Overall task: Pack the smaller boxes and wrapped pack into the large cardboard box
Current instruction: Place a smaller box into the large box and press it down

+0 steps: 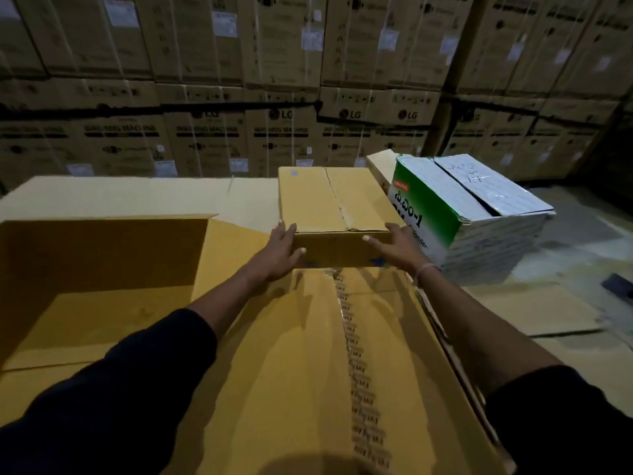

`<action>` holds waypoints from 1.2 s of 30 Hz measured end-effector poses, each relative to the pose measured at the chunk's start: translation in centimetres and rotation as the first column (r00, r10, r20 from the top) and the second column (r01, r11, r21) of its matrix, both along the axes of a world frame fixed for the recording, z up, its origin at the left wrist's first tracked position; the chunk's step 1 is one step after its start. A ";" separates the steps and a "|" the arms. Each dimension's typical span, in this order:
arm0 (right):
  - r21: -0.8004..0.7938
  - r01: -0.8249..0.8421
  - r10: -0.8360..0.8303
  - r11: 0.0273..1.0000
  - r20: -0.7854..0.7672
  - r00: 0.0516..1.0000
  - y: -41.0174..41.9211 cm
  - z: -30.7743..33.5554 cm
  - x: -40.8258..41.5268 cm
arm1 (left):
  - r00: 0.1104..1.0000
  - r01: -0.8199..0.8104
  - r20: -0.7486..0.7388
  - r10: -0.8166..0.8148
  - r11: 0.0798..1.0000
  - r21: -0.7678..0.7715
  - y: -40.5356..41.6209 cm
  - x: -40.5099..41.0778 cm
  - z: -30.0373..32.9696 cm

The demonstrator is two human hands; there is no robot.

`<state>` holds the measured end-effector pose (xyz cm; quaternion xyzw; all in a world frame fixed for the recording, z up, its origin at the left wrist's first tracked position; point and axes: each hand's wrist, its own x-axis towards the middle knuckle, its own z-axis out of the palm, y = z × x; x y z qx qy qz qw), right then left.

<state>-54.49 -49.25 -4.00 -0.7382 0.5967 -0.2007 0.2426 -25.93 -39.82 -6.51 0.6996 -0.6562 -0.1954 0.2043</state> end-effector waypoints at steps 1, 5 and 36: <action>0.014 0.012 -0.012 1.000 0.003 1.000 -2.0 -0.5 -0.4 | 1.000 -0.020 -0.011 0.020 1.000 -0.005 -1.5 0.0 -0.5; 0.027 0.045 -0.045 0.999 0.024 0.999 -8.5 -2.4 -1.2 | 0.993 -0.097 -0.065 0.095 0.995 -0.022 -6.7 0.1 -2.0; 0.043 0.139 -0.145 0.989 0.367 0.919 -21.6 -3.3 4.0 | 0.931 -0.349 0.056 0.361 0.925 -0.153 -22.7 6.8 3.9</action>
